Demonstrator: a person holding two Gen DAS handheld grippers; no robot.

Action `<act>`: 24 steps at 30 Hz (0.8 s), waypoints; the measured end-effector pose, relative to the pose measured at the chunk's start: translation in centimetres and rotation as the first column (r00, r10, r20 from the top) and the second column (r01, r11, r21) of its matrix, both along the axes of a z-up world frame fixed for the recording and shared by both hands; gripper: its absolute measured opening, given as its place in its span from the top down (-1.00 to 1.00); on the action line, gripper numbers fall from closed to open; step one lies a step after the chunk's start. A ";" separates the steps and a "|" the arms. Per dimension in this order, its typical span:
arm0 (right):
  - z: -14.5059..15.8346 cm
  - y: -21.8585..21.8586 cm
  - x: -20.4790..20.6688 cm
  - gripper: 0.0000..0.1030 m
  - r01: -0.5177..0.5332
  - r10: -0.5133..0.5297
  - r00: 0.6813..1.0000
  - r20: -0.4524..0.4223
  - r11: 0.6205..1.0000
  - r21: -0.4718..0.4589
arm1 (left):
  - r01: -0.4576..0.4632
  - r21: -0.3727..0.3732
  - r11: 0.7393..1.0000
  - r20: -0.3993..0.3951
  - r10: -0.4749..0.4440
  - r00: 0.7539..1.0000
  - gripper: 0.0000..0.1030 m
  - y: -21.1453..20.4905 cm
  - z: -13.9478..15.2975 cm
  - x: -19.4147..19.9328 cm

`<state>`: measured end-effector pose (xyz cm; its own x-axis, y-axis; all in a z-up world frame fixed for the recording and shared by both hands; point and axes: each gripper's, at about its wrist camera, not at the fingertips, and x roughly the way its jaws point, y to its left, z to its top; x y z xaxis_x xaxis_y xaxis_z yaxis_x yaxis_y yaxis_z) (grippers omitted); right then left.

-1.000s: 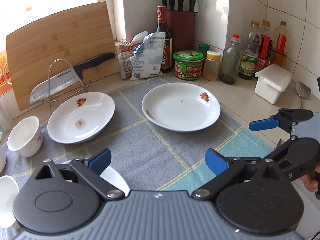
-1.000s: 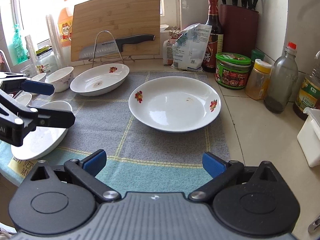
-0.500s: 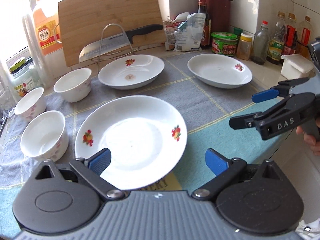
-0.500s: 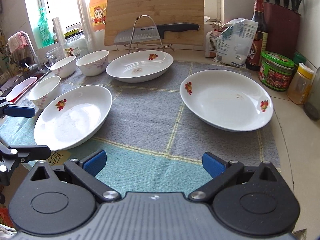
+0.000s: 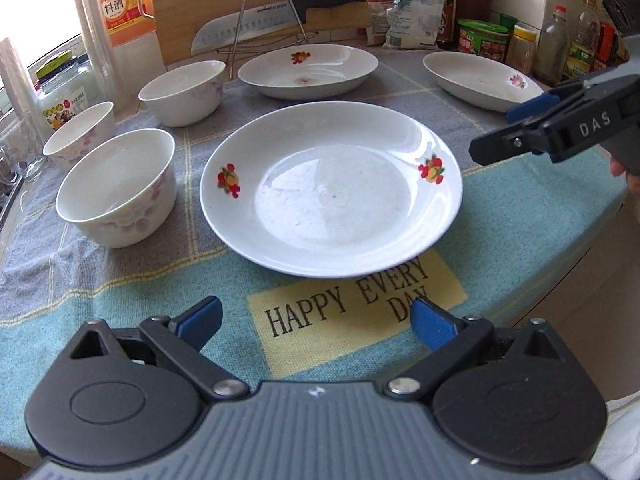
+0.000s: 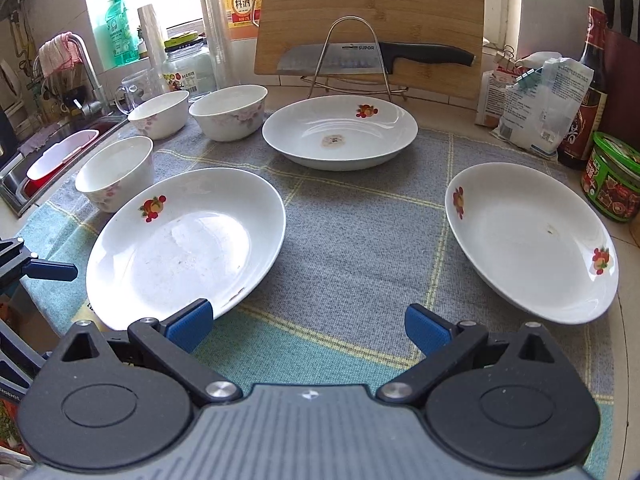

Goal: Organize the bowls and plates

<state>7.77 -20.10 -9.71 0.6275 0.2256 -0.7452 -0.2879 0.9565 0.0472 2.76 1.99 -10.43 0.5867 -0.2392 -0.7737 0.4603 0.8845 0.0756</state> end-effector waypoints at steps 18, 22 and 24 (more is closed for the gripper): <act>-0.1 1.3 2.5 -1.00 0.012 -0.014 0.999 -0.039 1.000 -0.028 | 0.214 -0.086 0.973 0.022 -0.213 0.977 -1.00 0.6 -1.5 4.3; -0.2 1.9 3.1 -1.00 0.004 -0.006 0.999 -0.051 1.000 -0.031 | 0.247 -0.096 0.964 0.040 -0.244 0.969 -1.00 0.8 -1.6 4.4; -0.3 2.3 3.5 -1.00 -0.004 0.002 0.998 -0.064 1.000 -0.023 | 0.259 -0.104 0.960 0.054 -0.254 0.966 -1.00 1.0 -1.7 4.4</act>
